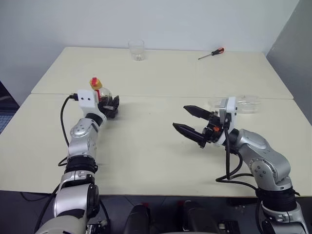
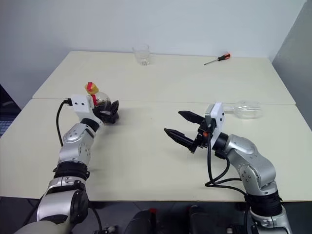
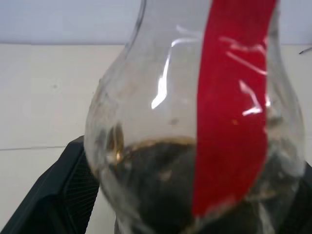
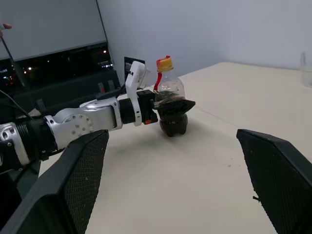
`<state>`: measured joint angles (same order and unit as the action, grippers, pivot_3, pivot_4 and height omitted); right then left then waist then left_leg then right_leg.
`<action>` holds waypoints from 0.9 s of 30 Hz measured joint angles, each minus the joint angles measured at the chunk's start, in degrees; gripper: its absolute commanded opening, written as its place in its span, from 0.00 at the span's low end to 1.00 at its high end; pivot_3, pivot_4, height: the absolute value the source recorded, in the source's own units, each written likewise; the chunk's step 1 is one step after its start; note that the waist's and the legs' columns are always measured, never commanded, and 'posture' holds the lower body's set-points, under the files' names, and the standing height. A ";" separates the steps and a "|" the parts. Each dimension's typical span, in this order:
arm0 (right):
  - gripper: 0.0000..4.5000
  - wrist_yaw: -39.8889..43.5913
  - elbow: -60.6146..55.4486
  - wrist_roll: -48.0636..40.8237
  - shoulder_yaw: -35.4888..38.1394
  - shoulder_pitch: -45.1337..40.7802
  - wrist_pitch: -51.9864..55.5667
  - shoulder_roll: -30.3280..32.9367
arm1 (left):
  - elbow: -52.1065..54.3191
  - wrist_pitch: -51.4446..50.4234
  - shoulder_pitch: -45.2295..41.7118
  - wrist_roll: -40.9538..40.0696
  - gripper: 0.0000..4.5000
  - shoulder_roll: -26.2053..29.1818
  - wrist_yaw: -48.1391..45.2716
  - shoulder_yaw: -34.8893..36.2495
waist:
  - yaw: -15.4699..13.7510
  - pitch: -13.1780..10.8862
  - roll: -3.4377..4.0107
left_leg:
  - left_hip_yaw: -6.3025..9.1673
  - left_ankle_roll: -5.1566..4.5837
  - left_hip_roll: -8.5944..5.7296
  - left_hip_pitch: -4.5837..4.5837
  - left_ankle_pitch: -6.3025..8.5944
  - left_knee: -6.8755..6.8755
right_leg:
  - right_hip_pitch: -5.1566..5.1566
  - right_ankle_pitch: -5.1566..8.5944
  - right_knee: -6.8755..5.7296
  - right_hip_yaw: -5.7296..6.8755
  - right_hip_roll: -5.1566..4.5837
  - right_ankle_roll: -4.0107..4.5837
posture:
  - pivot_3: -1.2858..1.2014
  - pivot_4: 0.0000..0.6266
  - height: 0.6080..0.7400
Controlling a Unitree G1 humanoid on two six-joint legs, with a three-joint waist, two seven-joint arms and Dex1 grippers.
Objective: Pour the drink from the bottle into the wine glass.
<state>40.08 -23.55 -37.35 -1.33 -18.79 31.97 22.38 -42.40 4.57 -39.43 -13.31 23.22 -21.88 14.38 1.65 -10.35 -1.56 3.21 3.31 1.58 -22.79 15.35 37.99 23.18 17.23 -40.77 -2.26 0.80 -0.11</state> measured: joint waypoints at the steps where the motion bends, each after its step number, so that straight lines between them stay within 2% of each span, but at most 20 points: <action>1: 1.00 -0.17 0.00 0.00 0.02 -0.01 0.00 -0.03 | -1.28 0.97 -0.56 0.12 0.99 0.00 -0.03 0.01 | 0.00 0.00 0.00 | 0.00 0.00 0.00 0.00 0.00 0.00 | 0.00 0.00 0.00 0.00 0.00 0.00 | 0.52 0.24 1.00; 5: 1.00 -0.71 0.00 0.00 0.03 -0.12 0.00 -0.12 | -6.48 3.88 -2.87 0.29 0.99 0.00 -0.25 0.11 | 0.00 0.00 0.00 | 0.01 0.00 0.00 0.00 0.00 0.00 | 0.00 0.00 -0.01 0.02 0.00 0.00 | 0.52 0.24 1.00; 6: 1.00 -0.89 0.00 0.00 0.03 -0.12 0.00 -0.15 | -7.39 4.41 -3.24 0.28 0.95 0.00 -0.35 0.13 | 0.01 0.00 0.00 | 0.01 0.00 -0.01 -0.01 0.00 0.00 | 0.00 0.00 0.00 0.03 0.00 0.00 | 0.52 0.24 1.00; 8: 1.00 -1.36 0.00 0.00 0.05 -0.13 0.00 -0.19 | -8.74 5.29 -3.78 0.22 0.85 0.01 -1.25 0.22 | 0.01 0.00 0.00 | 0.01 0.00 -0.01 -0.01 0.00 0.00 | 0.00 0.00 -0.01 0.04 0.00 0.00 | 0.52 0.24 1.00; 12: 1.00 -1.55 0.00 0.00 0.09 -0.13 0.00 -0.19 | -10.44 6.25 -4.26 -0.16 0.58 0.09 -2.88 0.88 | 0.02 0.00 0.00 | 0.01 0.00 -0.01 -0.01 0.00 0.00 | 0.01 0.00 -0.02 0.05 0.01 0.00 | 0.52 0.24 1.00; 15: 1.00 -1.65 0.00 0.00 0.11 -0.25 0.00 -0.20 | -11.58 7.04 -4.60 -0.21 0.46 0.17 -3.73 1.28 | 0.02 0.00 0.00 | 0.02 0.00 -0.01 -0.01 0.00 0.00 | 0.01 0.00 -0.02 0.05 0.01 0.00 | 0.52 0.24 1.00; 17: 1.00 -1.66 0.00 0.00 0.11 -0.37 -0.01 -0.23 | -11.85 7.20 -4.72 -0.21 0.43 0.17 -3.88 1.31 | 0.03 0.00 0.00 | 0.02 0.00 -0.01 -0.01 0.00 0.01 | 0.01 0.00 -0.02 0.05 0.01 0.00 | 0.52 0.24 1.00; 27: 1.00 -1.37 1.09 0.00 0.25 -2.30 -0.01 -0.15 | -10.34 5.94 -4.49 -0.29 0.43 0.15 -5.39 1.23 | 0.04 0.00 0.00 | 0.02 0.00 -0.01 -0.03 0.00 0.01 | 0.02 0.00 -0.02 0.05 0.02 0.00 | 0.52 0.24 1.00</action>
<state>38.71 -22.46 -37.35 -1.08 -21.09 31.96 22.23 -52.74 10.51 -43.91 -13.60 23.37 -27.27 15.62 1.69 -10.36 -1.56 3.23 3.31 1.57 -22.82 15.34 38.01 23.20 17.23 -40.79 -2.21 0.82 -0.11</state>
